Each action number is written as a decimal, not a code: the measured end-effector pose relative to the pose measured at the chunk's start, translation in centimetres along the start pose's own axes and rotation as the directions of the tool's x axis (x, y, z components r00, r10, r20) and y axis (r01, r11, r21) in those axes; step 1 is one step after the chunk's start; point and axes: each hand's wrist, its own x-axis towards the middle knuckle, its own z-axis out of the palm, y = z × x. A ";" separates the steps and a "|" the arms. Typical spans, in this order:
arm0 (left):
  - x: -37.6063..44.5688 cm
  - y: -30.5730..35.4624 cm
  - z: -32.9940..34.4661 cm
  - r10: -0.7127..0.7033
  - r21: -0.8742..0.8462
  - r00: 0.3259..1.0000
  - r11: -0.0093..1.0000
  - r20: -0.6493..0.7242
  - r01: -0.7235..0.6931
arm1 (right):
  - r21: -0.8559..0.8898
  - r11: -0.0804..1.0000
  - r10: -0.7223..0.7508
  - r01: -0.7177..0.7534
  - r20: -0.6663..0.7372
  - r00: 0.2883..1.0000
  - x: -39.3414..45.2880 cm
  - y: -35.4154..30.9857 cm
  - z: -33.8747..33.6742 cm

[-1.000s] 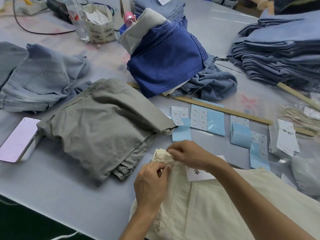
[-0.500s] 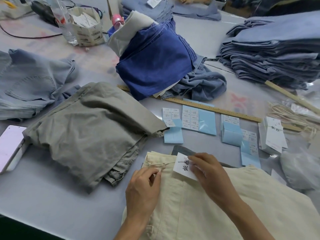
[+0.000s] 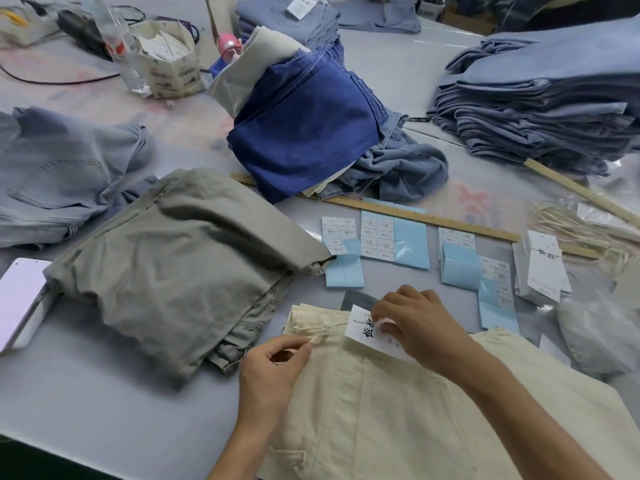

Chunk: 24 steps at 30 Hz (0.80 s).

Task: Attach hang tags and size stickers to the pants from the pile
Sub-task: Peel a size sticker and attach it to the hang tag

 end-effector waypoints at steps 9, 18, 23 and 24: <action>-0.3 0.7 0.0 0.226 0.351 0.974 0.910 0.025 -0.220 | -0.070 0.995 0.078 -0.068 0.150 0.986 0.0 0.2 -0.9; 0.2 1.8 1.0 0.178 0.406 0.979 0.891 0.100 -0.204 | -0.190 0.976 0.143 -0.103 0.215 0.966 -1.5 -1.7 -1.6; -0.1 1.8 2.1 -0.123 0.030 0.984 0.992 0.128 0.120 | -0.199 0.971 0.186 -0.130 0.298 0.936 -1.7 -2.6 -2.4; -0.1 1.9 2.1 -0.183 -0.042 0.973 0.981 0.139 0.190 | -0.156 0.977 0.189 -0.145 0.321 0.928 -1.5 -2.6 -2.6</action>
